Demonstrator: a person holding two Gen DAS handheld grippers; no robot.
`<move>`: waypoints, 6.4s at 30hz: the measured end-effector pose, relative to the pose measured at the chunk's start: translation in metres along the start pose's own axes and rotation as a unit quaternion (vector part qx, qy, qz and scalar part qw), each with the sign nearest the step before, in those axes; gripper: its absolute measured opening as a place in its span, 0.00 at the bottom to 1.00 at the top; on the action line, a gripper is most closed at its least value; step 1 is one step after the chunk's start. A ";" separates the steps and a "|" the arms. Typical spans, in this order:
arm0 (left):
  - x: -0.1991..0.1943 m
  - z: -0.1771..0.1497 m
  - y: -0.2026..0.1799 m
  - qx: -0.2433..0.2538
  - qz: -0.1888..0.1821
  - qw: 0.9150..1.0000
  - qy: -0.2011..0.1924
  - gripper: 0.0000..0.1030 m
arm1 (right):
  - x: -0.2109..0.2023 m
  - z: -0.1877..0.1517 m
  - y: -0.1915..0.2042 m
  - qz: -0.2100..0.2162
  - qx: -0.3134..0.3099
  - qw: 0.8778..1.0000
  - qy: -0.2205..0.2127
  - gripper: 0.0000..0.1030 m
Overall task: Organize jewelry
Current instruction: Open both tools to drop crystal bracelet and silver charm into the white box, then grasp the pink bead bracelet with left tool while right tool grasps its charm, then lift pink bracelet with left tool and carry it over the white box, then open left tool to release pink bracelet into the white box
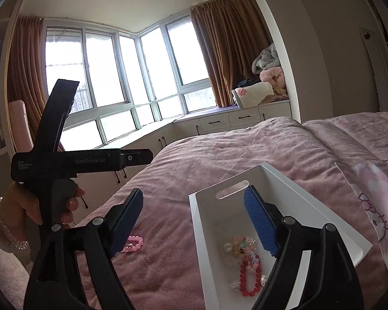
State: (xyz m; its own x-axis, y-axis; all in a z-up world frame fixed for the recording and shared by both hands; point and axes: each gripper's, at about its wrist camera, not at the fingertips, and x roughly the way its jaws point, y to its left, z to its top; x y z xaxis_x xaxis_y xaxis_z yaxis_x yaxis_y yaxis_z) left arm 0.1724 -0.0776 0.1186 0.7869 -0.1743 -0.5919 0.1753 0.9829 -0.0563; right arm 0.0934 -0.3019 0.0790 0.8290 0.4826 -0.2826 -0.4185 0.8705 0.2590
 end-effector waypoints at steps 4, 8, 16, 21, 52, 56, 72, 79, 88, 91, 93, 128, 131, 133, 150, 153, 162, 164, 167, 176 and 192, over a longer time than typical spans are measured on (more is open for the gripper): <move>-0.030 -0.022 0.048 -0.035 0.031 0.999 -0.016 0.94 | 0.013 -0.005 0.028 0.039 -0.032 0.999 0.018 0.84; -0.042 -0.056 0.091 -0.070 0.061 0.996 -0.004 0.96 | 0.025 -0.012 0.046 0.073 -0.045 0.996 0.038 0.96; -0.026 -0.127 0.144 -0.096 0.109 0.989 0.030 0.96 | 0.063 -0.045 0.104 0.074 -0.143 0.979 0.122 0.95; -0.007 -0.148 0.153 -0.083 0.098 0.991 0.032 0.96 | 0.097 -0.071 0.136 0.073 -0.209 0.961 0.168 0.95; 0.095 -0.183 0.193 -0.145 -0.070 0.978 0.129 0.17 | 0.237 -0.138 0.146 0.164 -0.191 0.925 0.286 0.25; 0.098 -0.183 0.193 -0.147 -0.071 0.978 0.131 0.17 | 0.241 -0.134 0.142 0.163 -0.184 0.927 0.283 0.08; 0.089 -0.184 0.198 -0.163 -0.073 0.976 0.122 0.16 | 0.218 -0.124 0.150 0.169 -0.200 0.931 0.255 0.02; 0.063 -0.172 0.195 -0.164 -0.079 0.979 0.091 0.16 | 0.202 -0.100 0.136 0.161 -0.164 0.946 0.229 0.02; 0.050 -0.171 0.188 -0.162 -0.070 0.980 0.088 0.16 | 0.209 -0.126 0.138 0.141 -0.196 0.928 0.284 0.04; 0.051 -0.172 0.191 -0.167 -0.068 0.979 0.092 0.16 | 0.213 -0.134 0.140 0.139 -0.201 0.922 0.299 0.04; 0.054 -0.173 0.192 -0.170 -0.065 0.979 0.095 0.16 | 0.216 -0.138 0.140 0.138 -0.201 0.920 0.308 0.10; -0.037 -0.152 0.169 -0.150 -0.050 0.987 0.014 0.16 | 0.095 -0.033 0.098 0.103 -0.095 0.979 0.146 0.17; -0.050 -0.152 0.154 -0.139 -0.034 0.990 0.004 0.16 | 0.065 -0.021 0.085 0.070 -0.089 0.987 0.113 0.17; -0.057 -0.148 0.142 -0.131 -0.033 0.991 -0.001 0.16 | 0.044 -0.012 0.077 0.038 -0.092 0.992 0.081 0.17; -0.031 -0.043 0.019 -0.066 -0.113 0.991 -0.011 0.16 | -0.016 0.008 -0.046 -0.069 0.055 0.995 0.035 0.17; -0.014 -0.028 -0.007 -0.051 -0.128 0.990 -0.003 0.16 | -0.013 0.004 -0.059 -0.073 0.078 0.993 0.051 0.17; 0.045 -0.015 -0.065 -0.035 -0.163 0.985 0.038 0.16 | -0.001 -0.007 -0.073 -0.068 0.112 0.987 0.090 0.17; 0.057 -0.017 -0.074 -0.032 -0.168 0.984 0.047 0.16 | 0.001 -0.009 -0.075 -0.068 0.116 0.986 0.095 0.17; 0.074 -0.018 -0.086 -0.018 -0.167 0.984 0.060 0.17 | 0.003 -0.011 -0.078 -0.067 0.128 0.984 0.103 0.18; 0.111 -0.025 -0.102 -0.001 -0.164 0.982 0.090 0.17 | 0.008 -0.018 -0.090 -0.061 0.152 0.980 0.113 0.18; 0.074 -0.028 -0.063 -0.013 -0.077 0.996 0.041 0.86 | 0.006 -0.016 -0.091 -0.075 0.157 0.981 0.086 0.65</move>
State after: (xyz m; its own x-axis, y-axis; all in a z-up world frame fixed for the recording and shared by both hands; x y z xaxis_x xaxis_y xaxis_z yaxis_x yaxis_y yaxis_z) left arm 0.2028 -0.1509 0.0558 0.7003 -0.3188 -0.6387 0.2739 0.9462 -0.1720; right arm 0.1306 -0.3768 0.0387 0.7860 0.3846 -0.4841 -0.1396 0.8731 0.4670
